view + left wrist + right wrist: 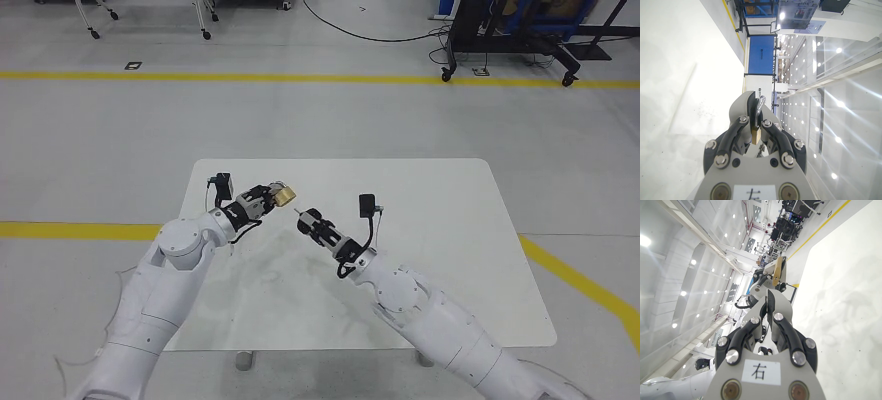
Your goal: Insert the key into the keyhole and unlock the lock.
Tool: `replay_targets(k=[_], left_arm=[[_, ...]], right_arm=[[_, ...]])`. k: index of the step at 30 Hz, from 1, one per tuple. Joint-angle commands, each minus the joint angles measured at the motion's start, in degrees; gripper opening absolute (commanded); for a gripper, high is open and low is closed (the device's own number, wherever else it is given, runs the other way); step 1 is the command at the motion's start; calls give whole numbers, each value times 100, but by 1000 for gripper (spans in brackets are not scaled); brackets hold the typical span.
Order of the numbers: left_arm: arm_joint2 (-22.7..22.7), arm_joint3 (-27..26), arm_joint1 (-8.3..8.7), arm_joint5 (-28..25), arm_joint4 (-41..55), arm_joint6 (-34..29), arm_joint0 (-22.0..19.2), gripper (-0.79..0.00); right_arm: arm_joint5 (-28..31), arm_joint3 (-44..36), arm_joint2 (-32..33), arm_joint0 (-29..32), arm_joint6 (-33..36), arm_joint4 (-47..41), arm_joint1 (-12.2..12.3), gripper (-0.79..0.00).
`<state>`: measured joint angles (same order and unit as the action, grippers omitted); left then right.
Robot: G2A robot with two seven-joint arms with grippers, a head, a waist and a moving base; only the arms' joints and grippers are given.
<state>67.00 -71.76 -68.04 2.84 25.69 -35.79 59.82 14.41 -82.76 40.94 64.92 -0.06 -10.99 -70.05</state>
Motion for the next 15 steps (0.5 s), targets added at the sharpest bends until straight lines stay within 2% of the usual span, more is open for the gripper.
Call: replay_targets(k=[1,15], left_arm=[[-6,-36,-4,-3,-17,13,23,-785],[-6,-91,-28,-21,-81,39,62,-785]], right_arm=[[-12,52,-27,-25,-47,-12,-49,-785],[48,448,-37,-153,-121,-64,-340,-785]])
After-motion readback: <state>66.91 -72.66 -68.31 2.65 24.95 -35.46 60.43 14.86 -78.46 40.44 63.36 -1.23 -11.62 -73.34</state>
